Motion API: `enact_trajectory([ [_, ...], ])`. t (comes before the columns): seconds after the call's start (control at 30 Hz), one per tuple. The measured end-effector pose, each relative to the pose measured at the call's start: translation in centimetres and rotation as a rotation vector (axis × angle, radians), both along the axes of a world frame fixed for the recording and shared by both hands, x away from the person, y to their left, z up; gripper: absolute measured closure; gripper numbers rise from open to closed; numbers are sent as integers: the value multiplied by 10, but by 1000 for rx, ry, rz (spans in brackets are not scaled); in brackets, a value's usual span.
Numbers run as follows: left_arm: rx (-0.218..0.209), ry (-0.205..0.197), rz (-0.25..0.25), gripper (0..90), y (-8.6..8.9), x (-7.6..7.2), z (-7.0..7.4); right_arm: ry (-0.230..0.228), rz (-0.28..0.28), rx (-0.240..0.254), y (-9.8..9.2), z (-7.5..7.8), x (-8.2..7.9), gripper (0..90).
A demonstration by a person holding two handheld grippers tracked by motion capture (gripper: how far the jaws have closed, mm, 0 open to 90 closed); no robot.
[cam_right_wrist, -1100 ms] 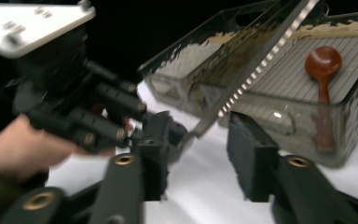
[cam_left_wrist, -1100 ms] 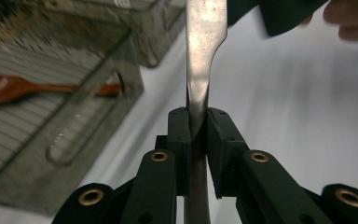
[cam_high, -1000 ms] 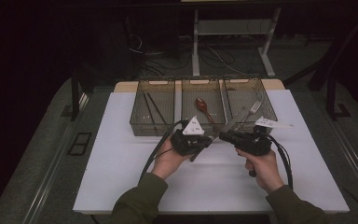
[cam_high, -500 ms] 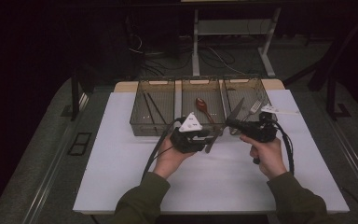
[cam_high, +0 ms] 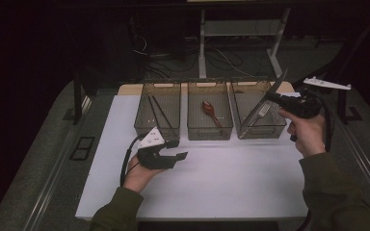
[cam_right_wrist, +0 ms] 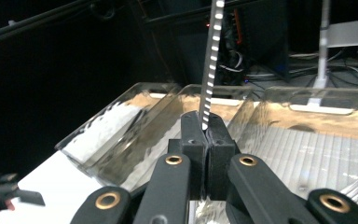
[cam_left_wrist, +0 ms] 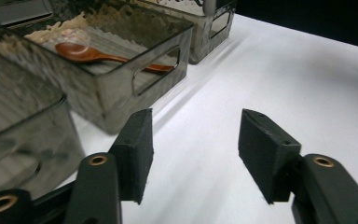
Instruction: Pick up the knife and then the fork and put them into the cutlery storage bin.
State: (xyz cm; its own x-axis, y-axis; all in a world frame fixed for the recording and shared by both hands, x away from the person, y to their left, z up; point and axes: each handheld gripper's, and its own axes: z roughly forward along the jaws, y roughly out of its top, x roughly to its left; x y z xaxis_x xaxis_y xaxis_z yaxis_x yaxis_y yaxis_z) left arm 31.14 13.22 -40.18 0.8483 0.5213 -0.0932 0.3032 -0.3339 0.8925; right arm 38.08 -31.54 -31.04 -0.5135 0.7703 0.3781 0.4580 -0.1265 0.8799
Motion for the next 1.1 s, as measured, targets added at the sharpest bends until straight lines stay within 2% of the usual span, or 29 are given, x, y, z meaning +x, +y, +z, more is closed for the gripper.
enact_trajectory([
  [0.07,-4,-4,9,413,5,-5,-1,-13,-28,-18,-7,3,6,877],
  [0.13,-14,-6,15,391,10,-11,-3,-10,-47,-8,-14,4,13,877],
  [0.2,-15,0,14,371,14,-15,-6,19,-58,-28,-16,0,20,877],
  [0.47,-3,20,2,278,23,-31,-18,154,-64,-78,-11,-30,47,876],
  [0.63,7,33,-3,272,24,-32,-20,188,-108,-130,-12,-44,60,873],
  [0.67,7,32,-5,272,24,-32,-20,184,-122,-135,-13,-46,62,872],
  [0.7,6,33,-6,273,24,-32,-20,193,-124,-115,-16,-48,65,869],
  [0.87,21,41,-6,272,22,-30,-23,198,-187,-174,-25,-57,76,818],
  [1.03,32,49,-6,272,22,-29,-24,244,-208,-237,-30,-69,82,744],
  [1.1,35,48,0,273,22,-29,-24,261,-205,-283,-30,-73,84,624],
])
